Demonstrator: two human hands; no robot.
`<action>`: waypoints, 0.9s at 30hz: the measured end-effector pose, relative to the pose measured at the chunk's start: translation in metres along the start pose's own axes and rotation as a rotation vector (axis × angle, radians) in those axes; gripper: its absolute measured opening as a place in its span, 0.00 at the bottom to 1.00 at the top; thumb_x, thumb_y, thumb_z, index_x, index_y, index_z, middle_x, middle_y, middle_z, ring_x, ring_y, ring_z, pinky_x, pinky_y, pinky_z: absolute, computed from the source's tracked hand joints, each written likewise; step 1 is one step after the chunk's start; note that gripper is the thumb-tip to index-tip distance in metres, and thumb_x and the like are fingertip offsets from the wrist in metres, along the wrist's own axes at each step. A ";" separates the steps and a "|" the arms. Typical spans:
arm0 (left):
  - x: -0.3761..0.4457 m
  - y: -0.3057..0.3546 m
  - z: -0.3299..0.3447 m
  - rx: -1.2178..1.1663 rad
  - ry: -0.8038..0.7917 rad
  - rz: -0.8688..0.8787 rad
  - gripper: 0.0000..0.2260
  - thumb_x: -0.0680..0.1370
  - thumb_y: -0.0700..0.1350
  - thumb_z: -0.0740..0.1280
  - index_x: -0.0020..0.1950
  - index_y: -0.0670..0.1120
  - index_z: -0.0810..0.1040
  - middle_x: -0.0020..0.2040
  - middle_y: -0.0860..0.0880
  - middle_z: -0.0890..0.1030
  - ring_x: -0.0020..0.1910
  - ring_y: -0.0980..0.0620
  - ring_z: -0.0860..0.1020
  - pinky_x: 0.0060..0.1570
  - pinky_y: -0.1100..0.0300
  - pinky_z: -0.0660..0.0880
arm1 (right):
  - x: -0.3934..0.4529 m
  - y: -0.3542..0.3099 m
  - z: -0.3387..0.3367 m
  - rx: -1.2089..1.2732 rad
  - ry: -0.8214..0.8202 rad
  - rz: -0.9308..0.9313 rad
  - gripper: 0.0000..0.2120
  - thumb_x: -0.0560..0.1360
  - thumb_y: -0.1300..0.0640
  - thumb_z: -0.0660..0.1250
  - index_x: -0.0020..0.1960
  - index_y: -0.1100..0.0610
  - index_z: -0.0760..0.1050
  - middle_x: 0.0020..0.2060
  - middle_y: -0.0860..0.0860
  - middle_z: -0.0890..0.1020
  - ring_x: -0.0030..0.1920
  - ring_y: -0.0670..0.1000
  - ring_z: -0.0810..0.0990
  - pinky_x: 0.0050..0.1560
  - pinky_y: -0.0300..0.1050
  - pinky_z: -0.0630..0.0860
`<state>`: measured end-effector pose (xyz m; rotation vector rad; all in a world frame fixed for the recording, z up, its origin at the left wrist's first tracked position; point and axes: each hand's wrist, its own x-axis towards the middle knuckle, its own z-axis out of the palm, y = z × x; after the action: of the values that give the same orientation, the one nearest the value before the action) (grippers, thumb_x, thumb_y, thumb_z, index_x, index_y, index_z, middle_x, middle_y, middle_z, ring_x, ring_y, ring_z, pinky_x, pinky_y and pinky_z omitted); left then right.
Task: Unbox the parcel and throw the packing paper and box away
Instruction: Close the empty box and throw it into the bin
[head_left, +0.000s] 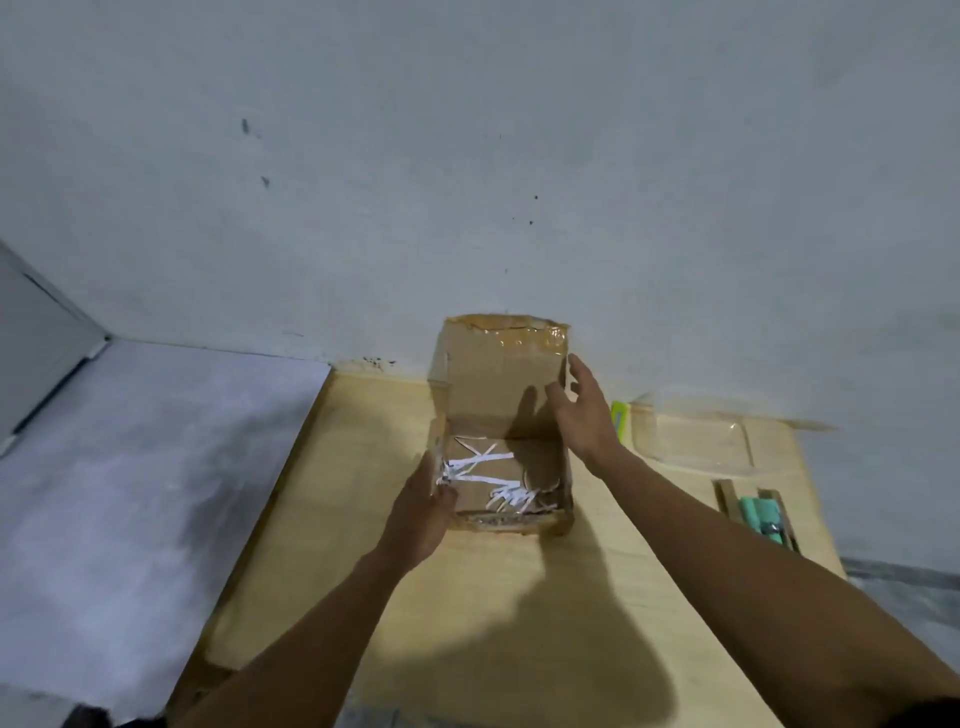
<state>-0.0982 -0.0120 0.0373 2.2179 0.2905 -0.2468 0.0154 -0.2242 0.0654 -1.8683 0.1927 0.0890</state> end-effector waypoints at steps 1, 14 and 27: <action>0.004 0.001 -0.001 -0.002 -0.034 -0.015 0.26 0.81 0.45 0.61 0.78 0.47 0.57 0.73 0.46 0.69 0.71 0.48 0.69 0.57 0.68 0.61 | 0.011 -0.005 0.003 0.031 0.019 0.007 0.27 0.79 0.50 0.61 0.77 0.52 0.59 0.73 0.51 0.69 0.70 0.52 0.69 0.72 0.53 0.66; 0.016 -0.002 -0.011 -0.454 -0.147 -0.236 0.25 0.80 0.65 0.49 0.69 0.55 0.71 0.66 0.57 0.75 0.65 0.54 0.73 0.63 0.51 0.70 | -0.057 0.013 -0.016 0.248 -0.011 -0.123 0.11 0.81 0.55 0.60 0.53 0.60 0.78 0.47 0.49 0.81 0.43 0.32 0.77 0.45 0.25 0.71; 0.000 -0.007 -0.005 -0.364 -0.144 -0.056 0.23 0.79 0.43 0.64 0.72 0.59 0.68 0.61 0.60 0.80 0.57 0.61 0.79 0.62 0.50 0.76 | -0.110 0.107 -0.027 -0.260 -0.206 -0.282 0.29 0.77 0.36 0.56 0.71 0.52 0.71 0.76 0.45 0.61 0.76 0.39 0.57 0.73 0.30 0.54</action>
<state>-0.0995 -0.0036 0.0346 1.8257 0.2932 -0.3529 -0.1123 -0.2713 -0.0095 -2.1103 -0.2345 0.1154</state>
